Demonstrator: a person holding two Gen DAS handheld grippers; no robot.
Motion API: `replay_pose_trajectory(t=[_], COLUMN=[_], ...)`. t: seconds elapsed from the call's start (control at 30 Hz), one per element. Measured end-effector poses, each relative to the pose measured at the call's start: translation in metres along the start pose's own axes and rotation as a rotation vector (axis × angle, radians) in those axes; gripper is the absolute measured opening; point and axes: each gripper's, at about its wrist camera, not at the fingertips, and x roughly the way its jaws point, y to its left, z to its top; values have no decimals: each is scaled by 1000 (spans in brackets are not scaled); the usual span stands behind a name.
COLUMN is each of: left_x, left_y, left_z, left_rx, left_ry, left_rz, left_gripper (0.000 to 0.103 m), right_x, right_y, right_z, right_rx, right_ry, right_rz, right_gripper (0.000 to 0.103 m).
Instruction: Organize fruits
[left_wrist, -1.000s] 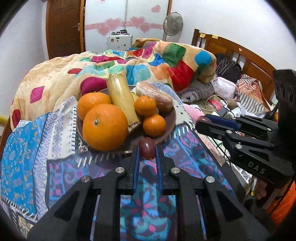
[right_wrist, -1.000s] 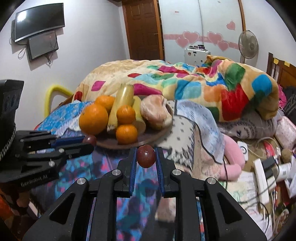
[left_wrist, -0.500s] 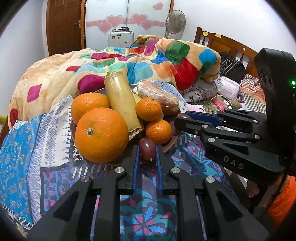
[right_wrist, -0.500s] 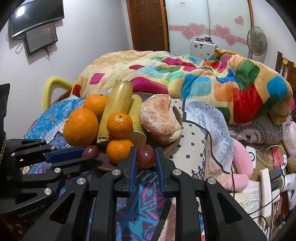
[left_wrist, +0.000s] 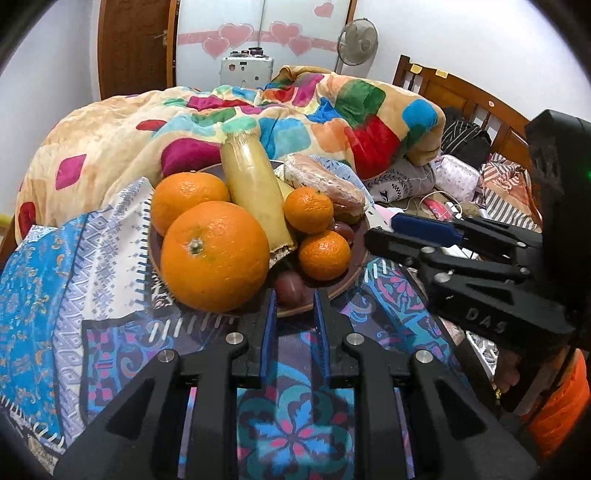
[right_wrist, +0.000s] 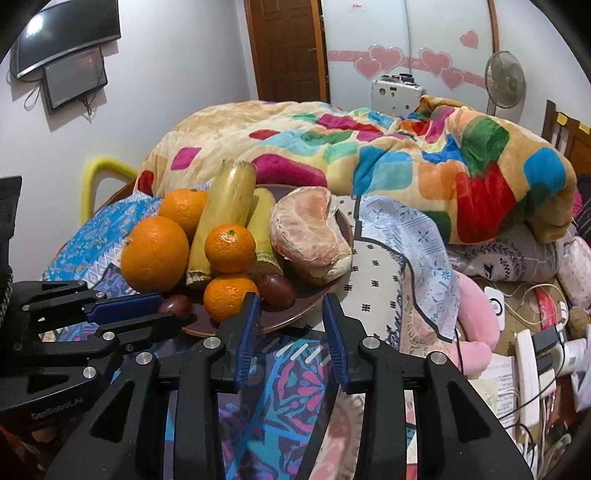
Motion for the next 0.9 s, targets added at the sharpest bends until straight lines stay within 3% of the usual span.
replay_pose_trajectory(t=[0.07, 0.2, 0.3, 0.57, 0.63, 0.7, 0.77, 0.9], left_x=[-13, -48, -83, -199, -230, -254, -275, -308], left_y=[-1, -2, -5, -18, -19, -20, -20, -21], left_z=[-2, -3, -6, -28, -37, -46, -55, -73], left_rx=[3, 5, 11, 61, 61, 60, 60, 66], left_ry=[-16, -76, -132, -341, -401, -457, -507, -582], left_rz=[-3, 7, 10, 32, 32, 39, 49, 64], left_gripper=[20, 36, 36, 38, 41, 52, 61, 66], right_x=[-16, -53, -90, -185, -210, -230, -244, -260], right_y=[3, 13, 27, 71, 85, 97, 109, 129], right_z=[0, -2, -6, -11, -14, -19, -25, -36], right_rx=[11, 24, 16, -4, -15, -26, -33, -44], right_ry=[-22, -78, -142, -336, -401, -456, -502, -585], right_rz=[-2, -9, -35, -71, -76, -82, -84, -109], right_gripper=[32, 32, 32, 33, 33, 33, 39, 52])
